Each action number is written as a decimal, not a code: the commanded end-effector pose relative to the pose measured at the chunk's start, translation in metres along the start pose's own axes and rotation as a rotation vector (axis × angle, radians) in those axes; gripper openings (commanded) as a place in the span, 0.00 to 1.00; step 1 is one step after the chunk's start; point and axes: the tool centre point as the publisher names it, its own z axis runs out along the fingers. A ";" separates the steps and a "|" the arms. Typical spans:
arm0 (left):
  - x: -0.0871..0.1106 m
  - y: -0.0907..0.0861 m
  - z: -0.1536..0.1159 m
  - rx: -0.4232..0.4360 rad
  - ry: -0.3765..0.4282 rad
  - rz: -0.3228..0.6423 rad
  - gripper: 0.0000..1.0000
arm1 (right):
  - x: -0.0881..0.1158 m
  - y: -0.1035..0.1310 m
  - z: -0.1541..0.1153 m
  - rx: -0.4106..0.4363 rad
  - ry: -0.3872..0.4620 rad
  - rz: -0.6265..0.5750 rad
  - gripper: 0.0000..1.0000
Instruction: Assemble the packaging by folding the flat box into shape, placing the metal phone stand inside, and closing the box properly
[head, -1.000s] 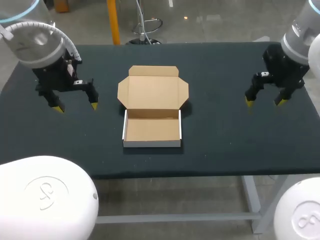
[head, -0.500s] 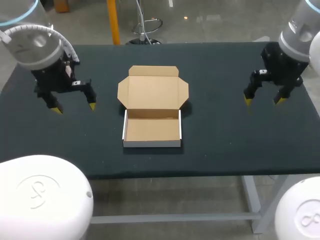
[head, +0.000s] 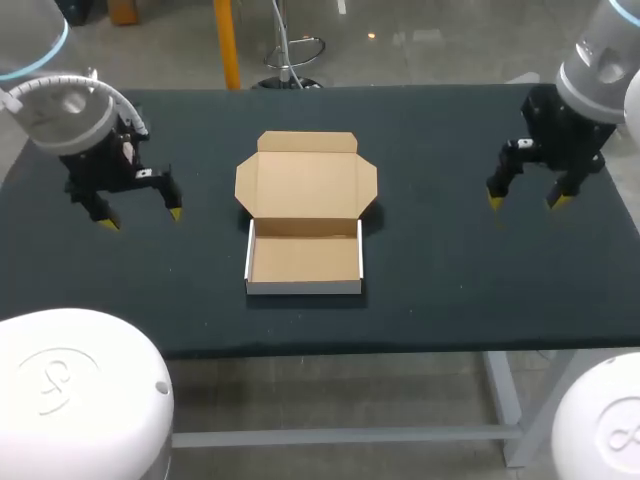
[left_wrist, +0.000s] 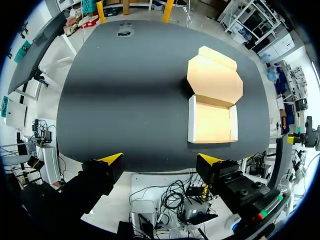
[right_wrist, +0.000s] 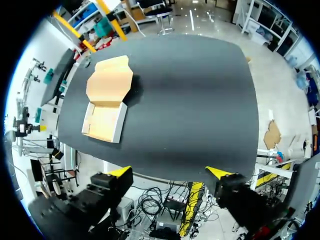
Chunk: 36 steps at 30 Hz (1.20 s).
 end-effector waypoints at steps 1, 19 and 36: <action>-0.004 -0.015 0.018 -0.021 0.001 -0.004 1.00 | 0.000 0.000 -0.002 0.004 -0.001 0.000 1.00; -0.043 -0.061 0.079 -0.056 -0.077 -0.061 1.00 | 0.000 0.000 -0.002 0.004 -0.001 0.000 1.00; -0.058 -0.098 0.116 -0.135 -0.105 -0.066 1.00 | 0.000 0.000 -0.002 0.004 -0.001 0.000 1.00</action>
